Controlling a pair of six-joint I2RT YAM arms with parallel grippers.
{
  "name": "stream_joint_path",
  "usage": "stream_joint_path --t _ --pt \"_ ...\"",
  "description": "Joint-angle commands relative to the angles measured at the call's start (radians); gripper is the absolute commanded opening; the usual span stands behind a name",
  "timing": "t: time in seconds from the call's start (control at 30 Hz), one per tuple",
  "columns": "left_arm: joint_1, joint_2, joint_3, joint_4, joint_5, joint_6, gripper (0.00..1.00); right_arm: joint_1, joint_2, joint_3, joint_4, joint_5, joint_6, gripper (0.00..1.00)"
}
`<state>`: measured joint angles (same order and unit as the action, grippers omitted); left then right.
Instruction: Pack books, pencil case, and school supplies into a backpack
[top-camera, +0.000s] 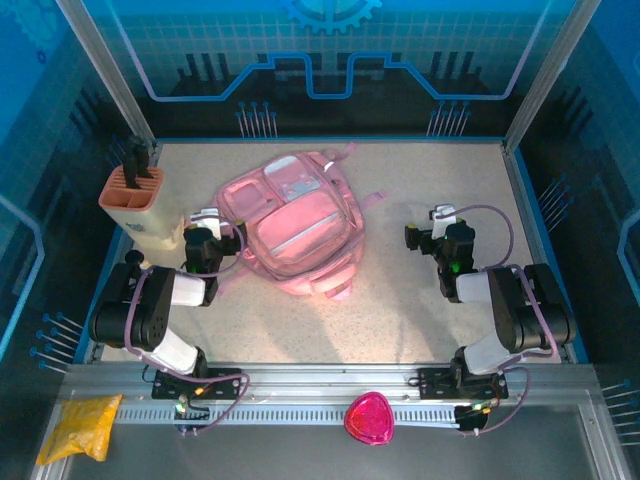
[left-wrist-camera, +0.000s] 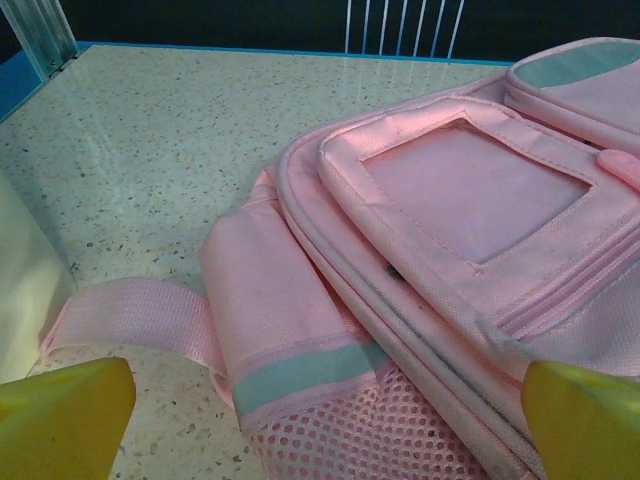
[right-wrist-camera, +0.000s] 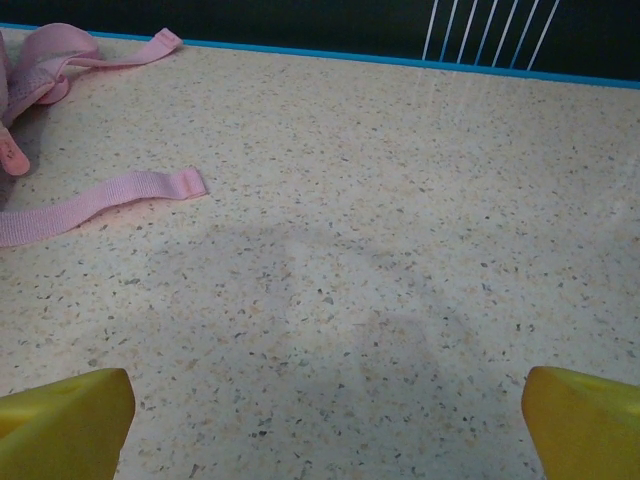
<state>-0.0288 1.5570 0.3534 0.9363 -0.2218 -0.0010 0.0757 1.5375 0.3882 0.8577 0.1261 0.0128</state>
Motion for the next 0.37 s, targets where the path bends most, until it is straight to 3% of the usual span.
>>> stream_joint_path --t 0.0,0.33 --pt "0.006 0.000 0.013 0.022 0.025 -0.017 0.99 0.008 0.006 0.001 0.052 0.006 -0.025 1.00" --pt "0.006 0.001 0.015 0.021 0.029 -0.017 0.99 -0.005 0.006 0.009 0.036 -0.040 -0.023 1.00"
